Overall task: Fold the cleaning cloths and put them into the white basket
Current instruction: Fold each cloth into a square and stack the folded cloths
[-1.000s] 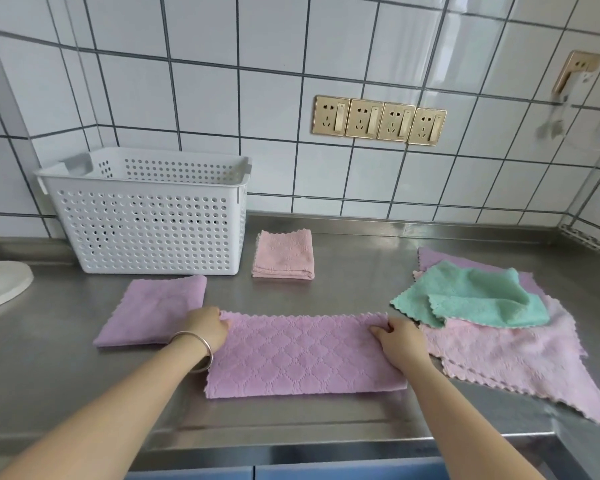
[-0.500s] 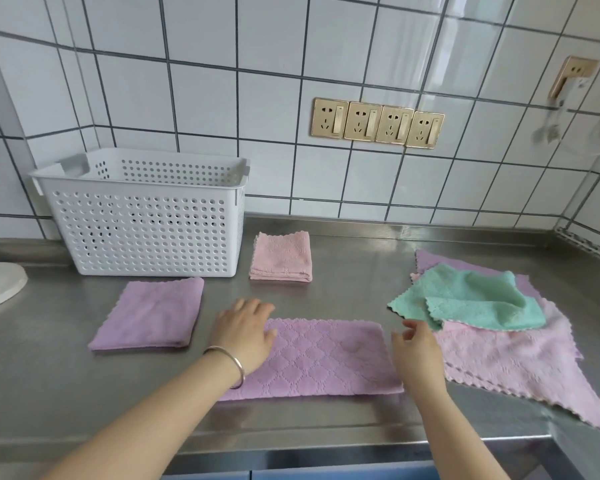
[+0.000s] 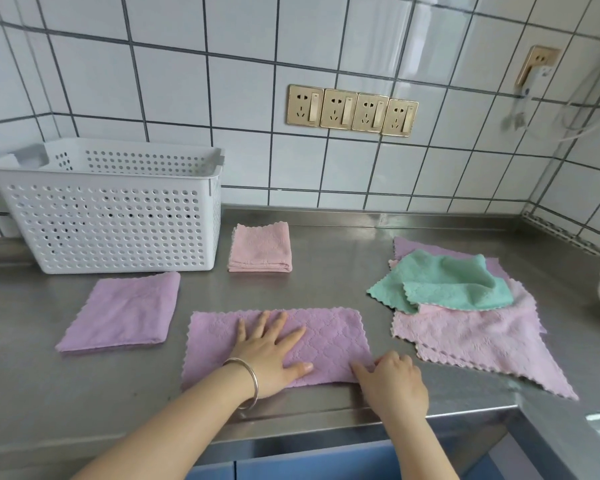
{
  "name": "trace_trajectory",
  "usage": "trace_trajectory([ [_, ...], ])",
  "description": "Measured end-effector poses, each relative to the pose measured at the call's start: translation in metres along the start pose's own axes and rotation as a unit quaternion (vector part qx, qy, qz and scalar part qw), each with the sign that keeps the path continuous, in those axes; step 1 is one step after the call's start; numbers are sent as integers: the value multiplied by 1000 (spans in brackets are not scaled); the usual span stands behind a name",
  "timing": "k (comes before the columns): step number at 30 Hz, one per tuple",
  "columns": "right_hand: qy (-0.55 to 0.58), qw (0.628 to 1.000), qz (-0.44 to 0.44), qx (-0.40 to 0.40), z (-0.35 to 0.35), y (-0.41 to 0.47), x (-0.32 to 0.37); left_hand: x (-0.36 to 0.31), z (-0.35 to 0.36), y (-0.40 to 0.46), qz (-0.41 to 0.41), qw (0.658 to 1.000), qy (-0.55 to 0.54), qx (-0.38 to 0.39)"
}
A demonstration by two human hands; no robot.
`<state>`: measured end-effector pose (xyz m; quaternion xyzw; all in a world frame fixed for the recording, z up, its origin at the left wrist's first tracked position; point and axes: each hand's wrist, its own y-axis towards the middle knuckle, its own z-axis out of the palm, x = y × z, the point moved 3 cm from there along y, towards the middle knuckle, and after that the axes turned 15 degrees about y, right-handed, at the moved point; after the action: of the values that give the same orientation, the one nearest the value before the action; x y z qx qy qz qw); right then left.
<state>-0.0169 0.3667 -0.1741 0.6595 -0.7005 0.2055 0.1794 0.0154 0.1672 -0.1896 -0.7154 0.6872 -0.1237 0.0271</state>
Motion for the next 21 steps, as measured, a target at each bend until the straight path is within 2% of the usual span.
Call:
trace_trajectory([
  [3, -54, 997, -4, 47, 0, 3, 7, 0, 2, 1, -5, 1000, -4, -1],
  [6, -36, 996, 7, 86, -5, 5, 13, 1, 3, 0, -7, 1000, -7, 0],
  [9, 12, 999, -6, 47, -6, 1, 18, 3, -1, -1, -13, 999, -26, 23],
  [11, 71, 996, -44, -18, -3, -6, 25, 4, -11, -1, -18, 996, -90, -16],
  [12, 96, 992, -67, -51, -1, -11, 29, 3, -17, 0, -26, 986, -152, -58],
  [14, 131, 978, -116, -112, 4, -20, 39, -1, -33, -1, -35, 940, -311, -132],
  [16, 161, 965, -150, -146, 10, -28, 48, -7, -47, -2, -35, 894, -420, -151],
  [21, 190, 940, -218, -181, 20, -36, 63, -9, -49, 10, -123, 861, -474, -136],
])
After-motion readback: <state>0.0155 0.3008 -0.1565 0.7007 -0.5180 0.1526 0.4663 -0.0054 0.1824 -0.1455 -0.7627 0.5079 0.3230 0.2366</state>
